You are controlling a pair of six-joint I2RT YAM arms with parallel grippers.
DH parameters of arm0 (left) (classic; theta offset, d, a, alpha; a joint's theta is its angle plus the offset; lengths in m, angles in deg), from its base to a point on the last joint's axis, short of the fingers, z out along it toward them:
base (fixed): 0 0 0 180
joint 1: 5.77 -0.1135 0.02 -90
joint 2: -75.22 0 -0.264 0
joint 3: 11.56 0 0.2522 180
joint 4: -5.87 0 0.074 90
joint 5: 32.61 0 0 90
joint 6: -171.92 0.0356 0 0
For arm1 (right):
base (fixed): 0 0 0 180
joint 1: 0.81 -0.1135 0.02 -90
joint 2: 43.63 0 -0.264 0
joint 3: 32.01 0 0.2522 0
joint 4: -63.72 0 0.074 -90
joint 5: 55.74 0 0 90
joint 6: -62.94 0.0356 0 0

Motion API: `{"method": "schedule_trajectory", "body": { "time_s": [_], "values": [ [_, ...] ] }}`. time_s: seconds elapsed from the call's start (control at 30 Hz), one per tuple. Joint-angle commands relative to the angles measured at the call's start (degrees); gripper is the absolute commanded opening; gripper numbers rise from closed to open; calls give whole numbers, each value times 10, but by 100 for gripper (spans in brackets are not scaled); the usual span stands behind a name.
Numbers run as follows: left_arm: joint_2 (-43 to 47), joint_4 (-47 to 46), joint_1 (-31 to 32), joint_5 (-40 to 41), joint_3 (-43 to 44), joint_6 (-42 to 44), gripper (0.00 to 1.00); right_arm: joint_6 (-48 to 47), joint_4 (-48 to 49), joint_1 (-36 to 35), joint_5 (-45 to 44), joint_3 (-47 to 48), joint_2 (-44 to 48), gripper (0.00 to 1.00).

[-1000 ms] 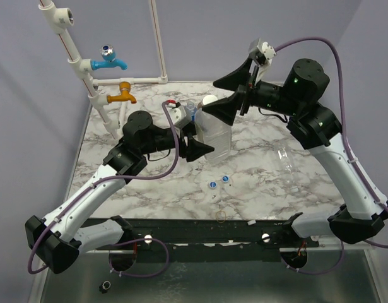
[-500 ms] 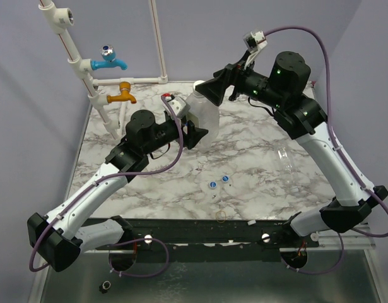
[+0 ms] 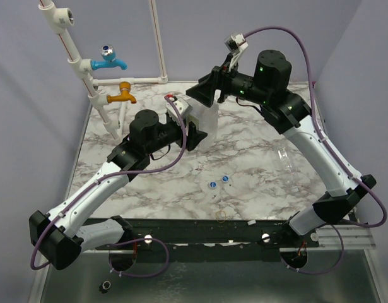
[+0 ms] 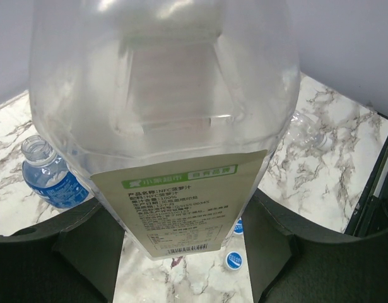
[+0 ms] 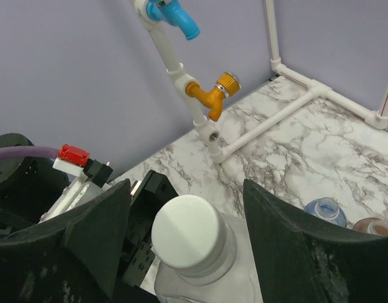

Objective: Unscrew the bottle caps
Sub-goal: Unscrew the bottle cap from the plastic bottle.

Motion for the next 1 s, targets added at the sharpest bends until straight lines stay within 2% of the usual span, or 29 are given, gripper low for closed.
{"method": "schedule_trajectory", "body": {
  "time_s": [0.0, 0.13, 0.3, 0.4, 0.5, 0.6, 0.7, 0.77, 0.83, 0.97],
  "values": [
    [0, 6, 0, -7, 14, -13, 0, -23, -6, -6, -2, -10, 8, 69],
    [-2, 6, 0, -14, 17, -21, 0, -36, -12, -6, -28, -17, 16, 51],
    [-4, 6, -1, -20, 26, -30, 0, -61, -23, -6, -40, -23, 24, 43],
    [-4, 6, -1, -29, 28, -36, 0, -72, -20, -6, -48, -29, 32, 29],
    [-5, 6, -1, -54, 28, -40, 0, -84, -19, -6, -34, -28, 41, 21],
    [0, 5, -2, -117, 25, -41, 0, -105, -13, -6, 63, -31, 61, 20],
    [5, 4, -2, -233, 25, -44, 0, -109, 6, -6, 197, -42, 89, 20],
    [8, 4, -2, -301, 23, -51, 0, -106, 1, -5, 254, -35, 98, 18],
    [11, 5, -2, -320, 19, -55, 0, -103, -8, -5, 294, -27, 102, 16],
    [16, 20, -2, -293, 7, -23, 0, -92, -2, -4, 335, -23, 114, 14]
  ]
}}
